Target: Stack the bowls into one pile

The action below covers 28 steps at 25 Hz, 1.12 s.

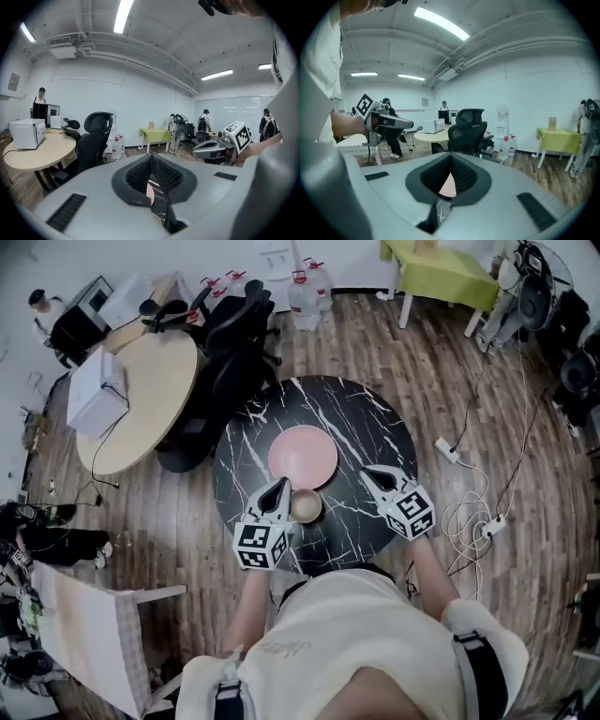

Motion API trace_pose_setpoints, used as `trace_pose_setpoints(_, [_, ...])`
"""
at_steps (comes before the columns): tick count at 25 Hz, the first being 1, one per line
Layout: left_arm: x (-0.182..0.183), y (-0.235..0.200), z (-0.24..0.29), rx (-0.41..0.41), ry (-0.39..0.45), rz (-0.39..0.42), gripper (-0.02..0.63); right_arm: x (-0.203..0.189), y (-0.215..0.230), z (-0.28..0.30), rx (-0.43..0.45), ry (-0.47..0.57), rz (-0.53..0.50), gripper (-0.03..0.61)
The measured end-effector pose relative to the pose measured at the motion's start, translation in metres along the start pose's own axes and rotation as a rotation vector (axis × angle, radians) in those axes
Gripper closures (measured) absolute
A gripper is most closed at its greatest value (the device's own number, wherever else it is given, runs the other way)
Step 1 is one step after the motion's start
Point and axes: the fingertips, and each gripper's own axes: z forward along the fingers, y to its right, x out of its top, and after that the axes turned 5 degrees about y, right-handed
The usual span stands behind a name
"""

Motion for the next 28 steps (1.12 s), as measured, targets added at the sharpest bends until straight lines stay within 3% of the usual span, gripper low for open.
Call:
trace_pose_setpoints(23, [0.093, -0.015, 0.006, -0.022, 0.161, 0.111, 0.594, 0.130, 0.023, -0.012, -0.067, 0.232, -0.108, 0.571])
trace_pose_setpoints(28, [0.101, -0.019, 0.007, -0.025, 0.181, 0.103, 0.594, 0.139, 0.032, -0.015, -0.087, 0.277, -0.055, 0.571])
